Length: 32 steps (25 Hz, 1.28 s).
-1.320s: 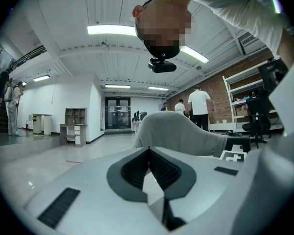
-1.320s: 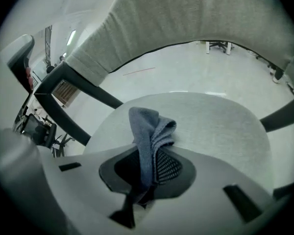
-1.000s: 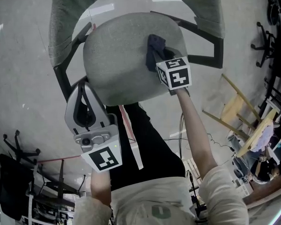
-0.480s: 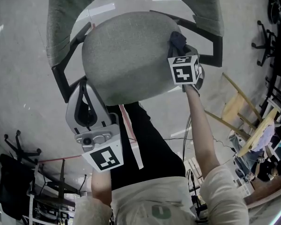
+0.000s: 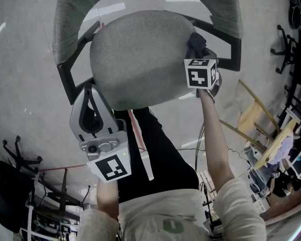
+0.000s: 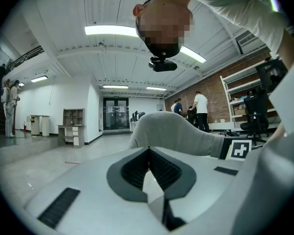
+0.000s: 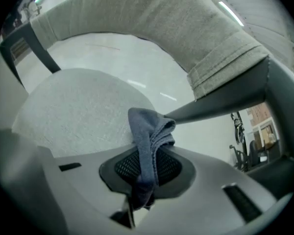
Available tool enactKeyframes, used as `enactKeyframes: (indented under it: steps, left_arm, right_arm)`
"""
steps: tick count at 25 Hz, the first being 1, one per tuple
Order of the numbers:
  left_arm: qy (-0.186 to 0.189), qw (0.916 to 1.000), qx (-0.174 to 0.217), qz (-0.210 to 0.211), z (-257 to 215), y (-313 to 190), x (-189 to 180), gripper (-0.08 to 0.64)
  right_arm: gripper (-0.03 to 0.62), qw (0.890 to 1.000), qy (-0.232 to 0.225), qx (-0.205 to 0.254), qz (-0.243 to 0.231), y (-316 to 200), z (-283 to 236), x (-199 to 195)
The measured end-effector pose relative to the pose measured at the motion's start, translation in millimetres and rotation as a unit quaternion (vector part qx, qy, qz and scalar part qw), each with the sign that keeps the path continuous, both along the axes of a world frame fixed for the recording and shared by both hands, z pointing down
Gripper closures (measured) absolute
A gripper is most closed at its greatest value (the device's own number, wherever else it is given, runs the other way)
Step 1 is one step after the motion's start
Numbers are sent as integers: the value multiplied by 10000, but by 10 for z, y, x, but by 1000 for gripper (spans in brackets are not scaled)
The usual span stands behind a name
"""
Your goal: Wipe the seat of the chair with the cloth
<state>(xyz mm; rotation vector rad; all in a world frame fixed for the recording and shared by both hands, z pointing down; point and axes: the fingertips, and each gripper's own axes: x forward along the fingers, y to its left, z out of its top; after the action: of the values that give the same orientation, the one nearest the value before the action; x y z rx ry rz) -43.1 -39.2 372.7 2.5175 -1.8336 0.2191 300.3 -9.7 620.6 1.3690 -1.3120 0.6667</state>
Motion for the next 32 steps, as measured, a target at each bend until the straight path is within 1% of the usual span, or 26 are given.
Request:
enactKeyframes:
  steps: [3,6,9,11,12,14,17,19,20,22,23,24,25,28,30,32]
  left_arm:
    - [16,10000,24,29,-37,14,-3,545]
    - [-35,10000,79,50,-89,30,-40,545]
    - [-40,9999,68,-66,-119,23,-117,545]
    - [-22,9999,88,-133,-157,19,-173,545]
    - [-33,9998,113,-146,-174,18,-196,545]
    - [-91,9998,133,-155,-168,19,-245,545]
    - [-205,9996,64,-197,-106,72,-338,545]
    - [-260,9994,47,-226,-96,121,-398,545]
    - [-275,9993,39,-243,-87,136,-424,545]
    - [-290,9992,-9,-291,-54,161,-475,545]
    - [-298,9991,-39,-312,-43,178,-497,545]
    - [-302,9990,-62,-323,-39,196,-514,545]
    - [-299,9990,-75,-322,-31,208,-523,545]
    - [-289,9990,-113,-311,53,207,-531,545]
    - [-288,9989,-145,-325,83,208,-526,545]
    - [-256,9991,-158,-311,74,215,-496,545]
  right_arm:
    - [534,9968,-486,597,207,-98,-379,-163]
    - [534,9885,-970,1154,113,-212,-856,-495]
    - [534,9757,-1552,1532,-218,-298,-1235,-991]
    - [534,9626,-2122,1641,-386,-304,-1392,-1397]
    - [534,9548,-2445,1630,-438,-287,-1434,-1617]
    - [534,9380,-3105,1450,-530,-204,-1435,-2090]
    - [534,9118,-3908,946,-830,61,-1302,-2823]
    - [534,8911,-4374,662,-1010,281,-1201,-3231]
    - [534,8795,-4625,517,-997,385,-1131,-3390]
    - [534,8561,-5113,135,-736,588,-942,-3620]
    - [534,8465,-5294,-54,-562,686,-840,-3695]
    - [534,8418,-5377,-206,-431,777,-738,-3743]
    - [534,8437,-5345,-319,-382,854,-627,-3763]
    - [534,8660,-4941,-560,-532,989,-286,-3747]
    - [534,8733,-4799,-679,-497,1024,-134,-3732]
    - [534,8790,-4699,-733,-351,1031,-33,-3706]
